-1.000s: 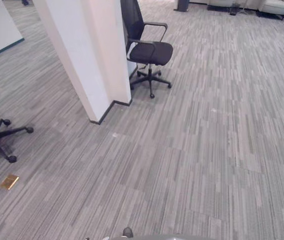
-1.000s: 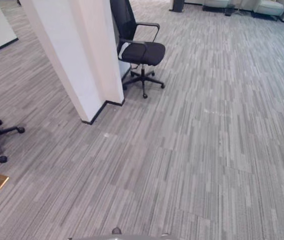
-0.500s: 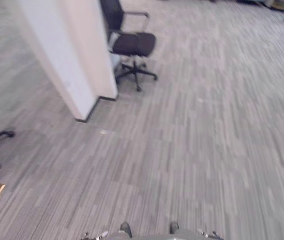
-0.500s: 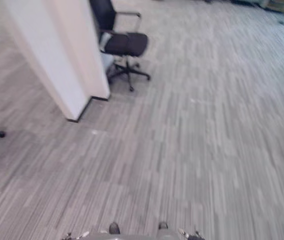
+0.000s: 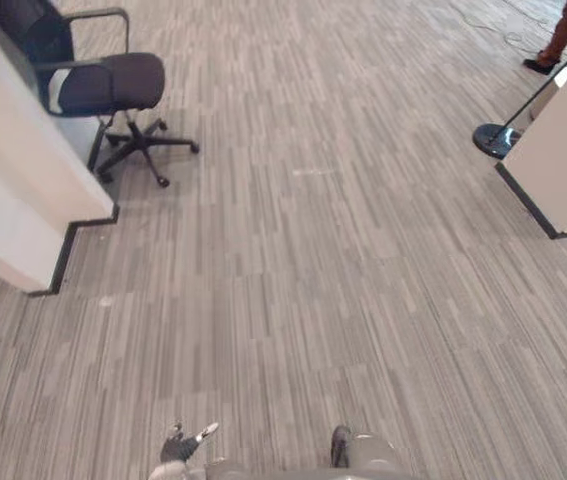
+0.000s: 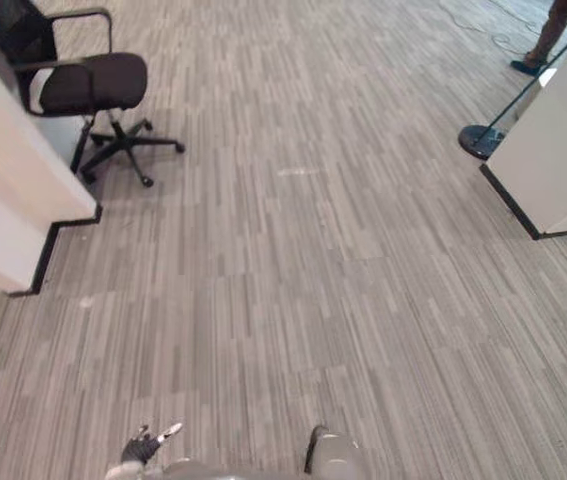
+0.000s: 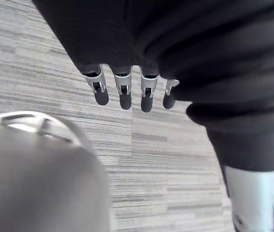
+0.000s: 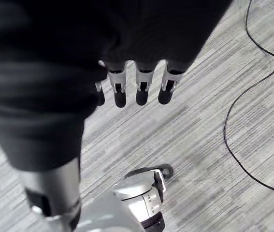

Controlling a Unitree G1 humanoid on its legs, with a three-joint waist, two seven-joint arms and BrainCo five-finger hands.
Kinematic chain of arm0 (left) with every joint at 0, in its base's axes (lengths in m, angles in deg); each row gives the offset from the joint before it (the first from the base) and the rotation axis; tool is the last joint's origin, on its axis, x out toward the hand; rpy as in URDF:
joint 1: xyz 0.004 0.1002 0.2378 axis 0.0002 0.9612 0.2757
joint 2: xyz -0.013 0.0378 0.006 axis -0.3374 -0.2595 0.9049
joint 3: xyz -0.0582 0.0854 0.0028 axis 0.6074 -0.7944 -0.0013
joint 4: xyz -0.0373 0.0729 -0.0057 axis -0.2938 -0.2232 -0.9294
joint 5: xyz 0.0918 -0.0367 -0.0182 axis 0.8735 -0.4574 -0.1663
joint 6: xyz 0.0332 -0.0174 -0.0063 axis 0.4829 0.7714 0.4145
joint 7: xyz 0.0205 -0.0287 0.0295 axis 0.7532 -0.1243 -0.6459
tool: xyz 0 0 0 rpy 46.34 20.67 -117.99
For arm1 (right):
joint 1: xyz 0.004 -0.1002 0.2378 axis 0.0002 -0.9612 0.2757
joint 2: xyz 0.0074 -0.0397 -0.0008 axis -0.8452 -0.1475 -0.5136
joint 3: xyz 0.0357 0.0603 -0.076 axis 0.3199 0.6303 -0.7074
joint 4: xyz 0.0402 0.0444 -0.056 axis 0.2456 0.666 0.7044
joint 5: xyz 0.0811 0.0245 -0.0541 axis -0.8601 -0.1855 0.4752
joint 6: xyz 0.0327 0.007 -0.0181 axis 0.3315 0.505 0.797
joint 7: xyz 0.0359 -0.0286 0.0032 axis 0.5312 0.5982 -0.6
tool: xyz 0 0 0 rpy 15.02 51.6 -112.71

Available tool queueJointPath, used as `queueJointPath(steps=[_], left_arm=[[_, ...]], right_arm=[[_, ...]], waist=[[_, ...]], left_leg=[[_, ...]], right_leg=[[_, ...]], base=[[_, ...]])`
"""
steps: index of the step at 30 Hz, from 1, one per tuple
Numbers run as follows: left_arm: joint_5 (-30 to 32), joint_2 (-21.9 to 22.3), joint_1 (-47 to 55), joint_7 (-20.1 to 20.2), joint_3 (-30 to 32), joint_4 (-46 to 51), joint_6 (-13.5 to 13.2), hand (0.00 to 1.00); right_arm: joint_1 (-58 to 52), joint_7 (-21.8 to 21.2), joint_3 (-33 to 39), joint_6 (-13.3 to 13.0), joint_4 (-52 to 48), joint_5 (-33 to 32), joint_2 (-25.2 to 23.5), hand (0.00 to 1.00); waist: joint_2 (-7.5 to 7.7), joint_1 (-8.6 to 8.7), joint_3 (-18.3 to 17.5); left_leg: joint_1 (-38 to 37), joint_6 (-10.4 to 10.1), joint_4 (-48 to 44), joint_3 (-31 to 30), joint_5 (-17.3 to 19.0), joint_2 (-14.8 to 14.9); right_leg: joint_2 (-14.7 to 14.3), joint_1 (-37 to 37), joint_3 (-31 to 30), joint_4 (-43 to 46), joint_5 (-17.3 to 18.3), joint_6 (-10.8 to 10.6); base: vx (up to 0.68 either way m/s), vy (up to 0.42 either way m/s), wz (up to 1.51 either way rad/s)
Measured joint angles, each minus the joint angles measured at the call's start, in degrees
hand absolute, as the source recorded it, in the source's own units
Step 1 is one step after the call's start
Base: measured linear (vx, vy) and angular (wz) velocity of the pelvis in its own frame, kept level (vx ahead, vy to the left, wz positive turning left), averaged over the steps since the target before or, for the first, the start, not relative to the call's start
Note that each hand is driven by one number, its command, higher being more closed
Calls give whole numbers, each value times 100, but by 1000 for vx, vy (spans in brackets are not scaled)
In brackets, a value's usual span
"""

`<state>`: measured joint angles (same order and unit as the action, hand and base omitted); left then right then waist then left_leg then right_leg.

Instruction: Organize washtable

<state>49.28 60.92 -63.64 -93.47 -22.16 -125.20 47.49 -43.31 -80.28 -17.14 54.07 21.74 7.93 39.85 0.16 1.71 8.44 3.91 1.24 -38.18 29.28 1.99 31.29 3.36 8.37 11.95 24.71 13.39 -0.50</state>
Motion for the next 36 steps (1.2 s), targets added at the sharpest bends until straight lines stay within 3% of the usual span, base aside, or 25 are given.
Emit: queueJointPath(steps=[1,2,3,4,5,7,9,11,13,14,15,16,17,18,20,22,24,26,27,29,30,32,33,35,36], left_arm=[[-81,2,102,-10,62,10,11,0],[-80,73,173,4,32,-1,14,0],[-86,121,197,5,-21,2,6,0],[-86,217,233,2,-38,76,-4,0],[-87,253,250,2,-64,63,-10,0],[-114,289,235,3,-63,57,-8,0],[-200,309,207,4,-51,54,-4,0],[-202,326,207,4,-35,47,4,0],[-206,317,241,13,11,42,12,0],[-259,221,332,48,17,34,14,0],[-284,227,353,74,47,2,8,0],[-288,215,291,116,121,-146,18,0],[-285,145,292,126,117,-197,28,0],[-285,132,295,126,117,-211,46,0],[-228,173,281,127,102,-163,78,0],[-177,207,172,125,105,-130,67,0],[-143,272,37,113,119,-38,39,0],[-69,339,-41,105,195,109,-12,0],[-66,363,-46,99,235,147,-19,0],[-65,418,12,84,380,256,-25,0],[-64,498,208,81,557,309,-29,0],[-63,687,179,78,756,335,-31,0],[-74,941,202,43,1042,314,-11,0],[-74,892,269,6,1026,126,4,0],[-75,849,273,0,956,81,9,0]], right_arm=[[10,14,-40,-4,31,-6,16,0],[41,36,-25,-9,27,-11,84,0],[57,44,-27,-10,24,-11,136,0],[84,38,-24,-14,24,-11,187,0],[185,38,12,-27,23,-10,195,0],[303,41,37,-13,29,-10,174,0],[448,50,249,-15,-4,-10,128,0],[538,54,369,-23,-6,-10,129,0],[548,50,405,-35,-35,-7,134,0],[375,40,428,-36,8,-6,62,0],[364,24,449,-45,43,-8,48,0],[379,-2,495,-78,37,-7,9,0],[383,-65,500,-68,49,-6,-47,0],[371,-81,500,-64,59,-6,-65,0],[238,-100,509,-93,-28,-3,-62,0],[151,-106,508,-147,-140,-3,-71,0],[-5,-104,456,-155,-385,-5,-158,0],[-159,-93,398,-155,-505,-18,-283,0],[-214,-95,403,-150,-504,-19,-292,0],[-358,-85,338,-109,-475,-29,-344,0],[-453,-93,365,-4,-461,-80,-391,0],[-458,-117,518,3,-464,-80,-249,0],[-447,-94,657,7,-487,-80,-62,0],[-316,-64,784,6,-462,-82,10,0],[-234,-37,817,5,-451,-90,13,0]], waist=[[79,-35,113],[24,-103,131],[7,-111,145],[-30,-126,164],[-84,-149,196],[-120,-212,222],[-119,-281,266],[-136,-346,313],[-1,-522,265],[241,-591,62],[231,-581,8],[314,-489,45],[355,-382,80],[371,-358,107],[192,-214,213],[167,-241,218],[33,-243,266],[41,-229,261],[46,-230,258],[112,-264,183],[70,-192,-59],[-154,-150,-117],[-515,-204,-175],[-544,-266,-155],[-524,-267,-143]], left_leg=[[515,245,-1035,-844,-78,40],[939,-183,-1823,-1414,249,-330],[1109,-317,-2012,-1575,360,-588],[1381,-456,-2016,-1696,516,-1083],[1584,-428,-1728,-1547,564,-1416],[1772,-424,-1072,-1272,565,-1680],[1962,-431,606,-1183,529,-2205],[1973,-488,1609,-1236,440,-2428],[1992,-129,1599,-1297,-37,-2646],[1970,170,1379,-1276,149,-2954],[1925,425,1306,-1274,343,-3060],[1809,525,1120,-1286,624,-3201],[1501,581,1125,-1336,825,-3358],[1302,594,1147,-1394,916,-3405],[365,546,1567,-1704,1085,-3424],[-143,492,1955,-1839,1110,-3369],[-556,319,2129,-1985,1273,-3201],[-852,49,2053,-2088,1621,-3000],[-917,-7,1979,-2131,1795,-2956],[-1237,-198,1732,-2161,2278,-2820],[-1156,-289,903,-2198,2383,-2626],[-492,-139,-648,-2306,2098,-2161],[204,-41,-2119,-2385,1048,-1609],[559,-79,-3010,-2520,-72,-1455],[724,-139,-3293,-2531,60,-1482]], right_leg=[[-79,-359,-87,-97,99,138],[-124,-641,-163,-253,162,240],[-140,-761,-173,-353,188,280],[-182,-973,-185,-544,191,286],[-308,-1149,-199,-754,188,289],[-474,-1289,-196,-963,188,288],[-615,-1558,-176,-1348,191,288],[-625,-1734,-259,-1552,250,244],[-404,-1812,-362,-1383,768,41],[-82,-1825,-342,-1020,1072,-294],[27,-1658,-387,-427,1144,-402],[294,-1015,-448,1268,1026,-712],[507,-423,-546,2868,289,-844],[523,-218,-618,3424,129,-895],[455,363,-545,4123,180,-809],[458,733,-400,3660,276,-663],[472,1278,-416,2504,337,-528],[356,1396,-1063,439,-28,-302],[347,1388,-1273,120,-170,-300],[387,1410,-1517,-13,-545,-395],[306,1475,-1370,691,-831,-570],[170,1384,-1094,1011,-429,-442],[-159,1178,-905,1107,-116,-233],[-287,694,-894,1000,134,-25],[-291,500,-891,880,159,2]], base=[[259,-361,-38],[250,-304,-35],[202,-161,-23],[250,-167,-13],[251,-153,-14],[211,-84,-12],[369,-56,-1],[385,25,-17],[507,129,-17],[556,129,3],[617,132,24],[645,108,40],[629,115,47],[645,74,43],[690,37,43],[636,-15,29],[537,-80,29],[572,-163,40],[524,-221,35],[575,-283,24],[632,-324,34],[604,-320,29],[593,-256,-4],[613,-181,-14],[557,-127,-2]])
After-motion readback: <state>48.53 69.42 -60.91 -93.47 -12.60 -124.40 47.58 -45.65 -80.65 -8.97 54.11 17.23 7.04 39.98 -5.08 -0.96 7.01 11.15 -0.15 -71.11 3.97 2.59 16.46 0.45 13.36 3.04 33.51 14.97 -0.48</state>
